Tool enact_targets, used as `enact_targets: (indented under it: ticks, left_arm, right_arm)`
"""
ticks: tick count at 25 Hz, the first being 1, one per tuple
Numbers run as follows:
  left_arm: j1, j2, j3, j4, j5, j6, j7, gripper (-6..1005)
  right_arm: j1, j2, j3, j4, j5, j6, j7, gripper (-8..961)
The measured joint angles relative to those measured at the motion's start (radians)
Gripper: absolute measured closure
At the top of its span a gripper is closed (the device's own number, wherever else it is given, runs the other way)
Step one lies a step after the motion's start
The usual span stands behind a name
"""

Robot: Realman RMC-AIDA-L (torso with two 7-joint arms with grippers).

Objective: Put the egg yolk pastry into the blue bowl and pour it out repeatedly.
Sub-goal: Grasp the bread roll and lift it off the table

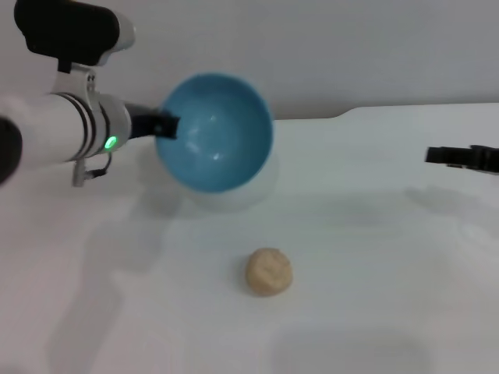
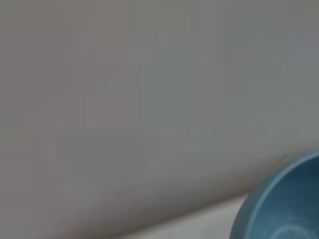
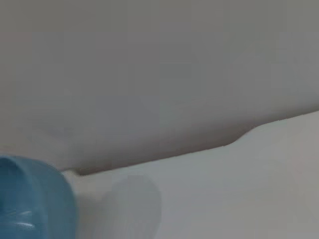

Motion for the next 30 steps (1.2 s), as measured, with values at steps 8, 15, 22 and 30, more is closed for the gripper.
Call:
enact_targets:
  ticks: [8, 15, 22, 30]
  left_arm:
    - [-0.046, 0.001, -0.089, -0.011, 0.001, -0.213, -0.001, 999]
    - [-0.068, 0.003, -0.106, -0.011, 0.030, -0.367, -0.001, 997]
    - [-0.086, -0.001, -0.101, -0.010, 0.050, -0.432, -0.002, 996]
    - [-0.088, -0.002, -0.098, -0.010, 0.044, -0.438, -0.002, 996]
  right_arm:
    - [0.094, -0.013, -0.054, 0.004, -0.009, 0.112, -0.009, 492]
    - [0.200, -0.037, -0.172, 0.004, -0.039, 0.223, 0.035, 503]
    - [0.300, -0.049, -0.305, -0.035, -0.123, 0.246, 0.126, 515]
    - [0.337, -0.019, -0.409, -0.137, -0.127, 0.157, 0.129, 529]
